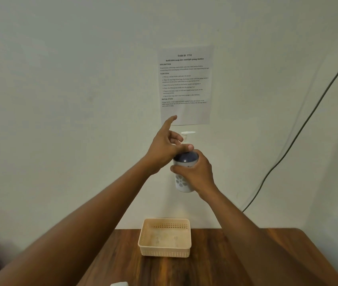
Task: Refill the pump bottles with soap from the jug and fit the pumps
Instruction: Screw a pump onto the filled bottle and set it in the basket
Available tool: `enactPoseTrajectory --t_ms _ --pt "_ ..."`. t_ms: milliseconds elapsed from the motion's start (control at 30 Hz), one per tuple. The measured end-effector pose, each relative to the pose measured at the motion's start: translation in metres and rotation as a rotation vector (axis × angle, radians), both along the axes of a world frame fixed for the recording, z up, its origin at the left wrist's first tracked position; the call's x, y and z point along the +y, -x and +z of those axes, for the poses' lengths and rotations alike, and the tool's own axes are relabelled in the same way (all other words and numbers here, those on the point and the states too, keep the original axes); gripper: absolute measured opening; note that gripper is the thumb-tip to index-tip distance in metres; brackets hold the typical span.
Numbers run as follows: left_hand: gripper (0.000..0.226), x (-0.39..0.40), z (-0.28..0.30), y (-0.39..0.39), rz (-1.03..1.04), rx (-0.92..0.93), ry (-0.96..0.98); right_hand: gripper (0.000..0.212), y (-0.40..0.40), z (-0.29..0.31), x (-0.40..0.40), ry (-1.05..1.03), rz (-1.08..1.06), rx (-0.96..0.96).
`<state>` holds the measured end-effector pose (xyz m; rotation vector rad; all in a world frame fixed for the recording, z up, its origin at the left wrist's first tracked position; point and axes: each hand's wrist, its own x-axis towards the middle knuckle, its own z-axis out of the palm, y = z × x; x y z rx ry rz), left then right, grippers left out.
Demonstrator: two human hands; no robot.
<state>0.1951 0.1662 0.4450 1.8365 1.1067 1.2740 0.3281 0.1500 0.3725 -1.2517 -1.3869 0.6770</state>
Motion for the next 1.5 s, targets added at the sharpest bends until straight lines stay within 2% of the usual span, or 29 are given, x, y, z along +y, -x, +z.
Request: enactPoseTrajectory --t_ms 167,300,400,467,533,633,733,900,1033,1100,1167,1233,1367,1500 --pt "0.098 -0.001 0.005 -0.003 0.051 -0.021 -0.019 0.065 0.0 -0.002 0.0 -0.004 0.001 0.016" --pt "0.092 0.001 0.013 0.006 -0.154 0.025 0.066 0.066 -0.002 -0.007 0.001 0.014 0.01 0.035" --pt "0.094 0.002 0.014 0.009 -0.257 -0.008 0.127 0.067 -0.001 -0.008 0.001 0.018 0.008 0.037" --pt "0.096 0.001 0.01 0.007 -0.22 -0.004 0.109 0.065 0.0 -0.006 0.001 0.012 0.005 0.035" --pt "0.1 0.001 0.002 0.0 -0.066 0.023 0.029 0.067 0.001 -0.003 0.0 0.003 -0.001 0.024" --pt "0.105 -0.001 -0.005 -0.007 0.085 -0.056 -0.042 0.072 0.002 -0.001 0.001 -0.007 -0.002 0.009" --pt "0.105 0.001 -0.001 -0.003 0.066 -0.04 -0.021 0.066 -0.001 -0.003 0.0 0.001 0.031 0.047" --pt "0.098 0.005 0.001 0.01 -0.09 -0.018 0.056 0.06 -0.011 -0.008 0.001 0.045 0.162 0.094" --pt "0.085 0.002 0.0 0.009 -0.099 -0.032 0.024 0.058 -0.013 -0.007 0.002 0.041 0.176 0.114" --pt "0.068 0.005 -0.005 0.007 -0.066 -0.013 0.011 0.056 -0.012 -0.005 0.002 0.028 0.159 0.124" --pt "0.052 0.007 -0.01 0.003 0.008 0.085 -0.008 0.058 -0.01 -0.002 0.002 0.015 0.148 0.112" --pt "0.053 0.01 -0.016 0.0 0.061 0.122 -0.015 0.061 -0.007 0.0 0.002 0.013 0.152 0.087" --pt "0.047 0.004 -0.015 -0.004 0.038 0.063 -0.031 0.066 -0.006 0.001 0.001 0.011 0.175 0.089" --pt "0.027 -0.002 -0.012 -0.001 -0.012 0.066 -0.01 0.07 -0.011 0.0 -0.001 0.027 0.274 0.111"
